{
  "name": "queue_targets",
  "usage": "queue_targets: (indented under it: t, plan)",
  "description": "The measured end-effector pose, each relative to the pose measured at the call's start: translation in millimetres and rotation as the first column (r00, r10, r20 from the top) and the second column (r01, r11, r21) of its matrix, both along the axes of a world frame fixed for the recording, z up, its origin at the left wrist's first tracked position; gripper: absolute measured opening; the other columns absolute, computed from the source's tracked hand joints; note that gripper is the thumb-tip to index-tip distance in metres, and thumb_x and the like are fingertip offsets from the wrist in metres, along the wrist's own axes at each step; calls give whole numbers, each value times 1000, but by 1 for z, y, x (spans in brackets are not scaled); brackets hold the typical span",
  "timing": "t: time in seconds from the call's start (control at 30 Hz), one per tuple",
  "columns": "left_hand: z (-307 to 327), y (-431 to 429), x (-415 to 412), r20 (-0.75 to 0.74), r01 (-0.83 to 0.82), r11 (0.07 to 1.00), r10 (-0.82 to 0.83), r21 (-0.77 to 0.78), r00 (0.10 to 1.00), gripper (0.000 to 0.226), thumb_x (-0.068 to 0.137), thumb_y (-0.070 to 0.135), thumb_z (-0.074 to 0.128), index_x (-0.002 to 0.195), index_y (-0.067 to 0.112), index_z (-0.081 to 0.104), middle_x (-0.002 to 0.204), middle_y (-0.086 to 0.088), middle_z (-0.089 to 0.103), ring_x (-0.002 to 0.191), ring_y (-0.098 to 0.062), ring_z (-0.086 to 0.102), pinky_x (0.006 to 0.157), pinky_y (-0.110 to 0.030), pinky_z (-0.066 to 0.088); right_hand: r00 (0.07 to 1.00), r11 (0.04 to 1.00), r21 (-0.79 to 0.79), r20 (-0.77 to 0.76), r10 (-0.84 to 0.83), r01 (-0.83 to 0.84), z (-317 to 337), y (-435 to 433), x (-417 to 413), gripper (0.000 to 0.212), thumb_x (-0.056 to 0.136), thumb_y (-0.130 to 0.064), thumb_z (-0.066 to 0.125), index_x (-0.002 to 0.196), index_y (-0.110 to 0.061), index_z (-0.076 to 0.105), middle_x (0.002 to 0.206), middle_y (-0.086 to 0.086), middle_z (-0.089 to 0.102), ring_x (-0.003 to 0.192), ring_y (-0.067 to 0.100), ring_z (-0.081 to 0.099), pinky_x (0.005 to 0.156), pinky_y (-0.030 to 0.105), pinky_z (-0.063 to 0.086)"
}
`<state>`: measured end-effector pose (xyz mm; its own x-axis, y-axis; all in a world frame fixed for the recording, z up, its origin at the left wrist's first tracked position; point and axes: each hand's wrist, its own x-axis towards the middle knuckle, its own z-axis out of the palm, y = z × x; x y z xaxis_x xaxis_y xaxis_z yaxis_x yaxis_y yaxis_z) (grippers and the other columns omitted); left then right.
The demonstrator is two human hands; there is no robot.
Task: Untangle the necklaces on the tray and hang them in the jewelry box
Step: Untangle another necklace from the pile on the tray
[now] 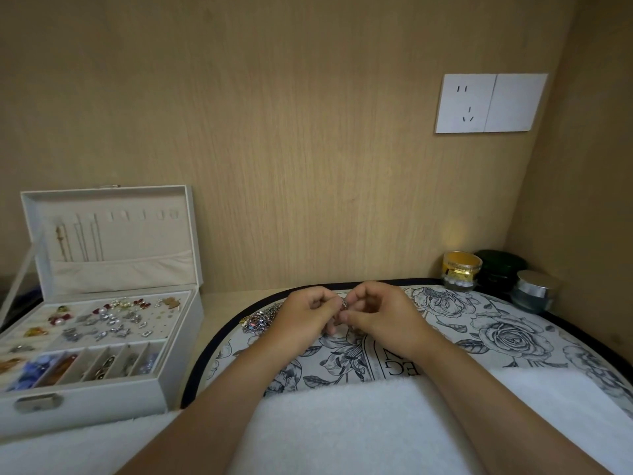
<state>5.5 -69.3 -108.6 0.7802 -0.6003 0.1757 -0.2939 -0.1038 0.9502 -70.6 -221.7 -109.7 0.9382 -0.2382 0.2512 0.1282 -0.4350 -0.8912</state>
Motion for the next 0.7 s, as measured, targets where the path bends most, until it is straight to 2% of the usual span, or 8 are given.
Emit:
queue_targets:
  t: [0.1, 0.17, 0.23, 0.33, 0.4, 0.53, 0.63, 0.7]
  plan:
    - [0, 1, 0, 17, -43, 999, 42, 30, 999, 16, 95, 15, 61, 82, 16, 71, 63, 3, 60, 50, -6, 52, 51, -22, 45, 1000, 996, 89, 16, 3, -4, -2, -2, 4, 6, 87, -5, 74, 91, -7, 71, 79, 13, 73, 70, 17, 65, 73, 34, 55]
    - [-1, 1, 2, 60, -72, 996, 69, 53, 996, 11, 94, 20, 63, 85, 19, 70, 56, 10, 53, 44, -3, 44, 48, -21, 37, 1000, 992, 123, 24, 1, -4, -2, -3, 5, 4, 91, -6, 69, 92, -6, 73, 78, 16, 70, 67, 18, 61, 68, 31, 52]
    - [-2, 2, 2, 95, -62, 998, 59, 29, 994, 5, 93, 19, 65, 89, 21, 67, 51, 11, 44, 42, -5, 37, 46, -21, 32, 1000, 993, 120, 16, -3, 1, -1, -3, 5, 8, 94, -9, 66, 92, -7, 74, 75, 12, 66, 64, 15, 57, 64, 27, 51]
    - [-2, 4, 2, 154, -37, 999, 38, -5, 987, 7, 91, 14, 67, 91, 22, 67, 47, 14, 38, 43, -5, 34, 47, -19, 32, 1000, 994, 113, -6, -9, 9, -2, -3, 6, 12, 95, -11, 64, 91, -8, 74, 62, -7, 59, 55, 3, 51, 60, 22, 48]
    - [-2, 5, 3, 173, -42, 999, 43, -10, 984, 8, 89, 16, 70, 91, 24, 70, 51, 11, 38, 46, -7, 36, 49, -18, 34, 1000, 995, 98, -11, -15, 16, -2, -4, 5, 14, 96, -13, 64, 86, -9, 73, 58, -13, 58, 53, -2, 49, 58, 16, 42]
    - [-4, 5, 5, 180, -67, 998, 68, -11, 981, 10, 87, 20, 74, 85, 30, 74, 60, 6, 48, 53, -11, 45, 54, -25, 40, 1000, 996, 86, -10, -20, 20, 1, -3, 2, 21, 97, -17, 64, 78, -12, 70, 62, -10, 61, 52, -4, 50, 57, 12, 40]
    - [-5, 4, 6, 183, -75, 997, 73, 7, 980, 9, 89, 22, 72, 85, 30, 73, 73, 10, 62, 63, -15, 55, 64, -36, 53, 1000, 998, 66, -9, -22, 22, 1, -2, 1, 21, 96, -20, 65, 77, -13, 70, 66, -5, 63, 58, 2, 55, 63, 20, 45]
    - [-6, 3, 7, 238, -91, 996, 83, 25, 968, 10, 89, 21, 71, 84, 30, 72, 90, 10, 64, 77, -13, 61, 76, -30, 52, 1000, 998, 62, -10, -23, 24, 1, -3, 1, 21, 96, -21, 65, 77, -14, 70, 71, 0, 65, 63, 6, 57, 66, 24, 48]
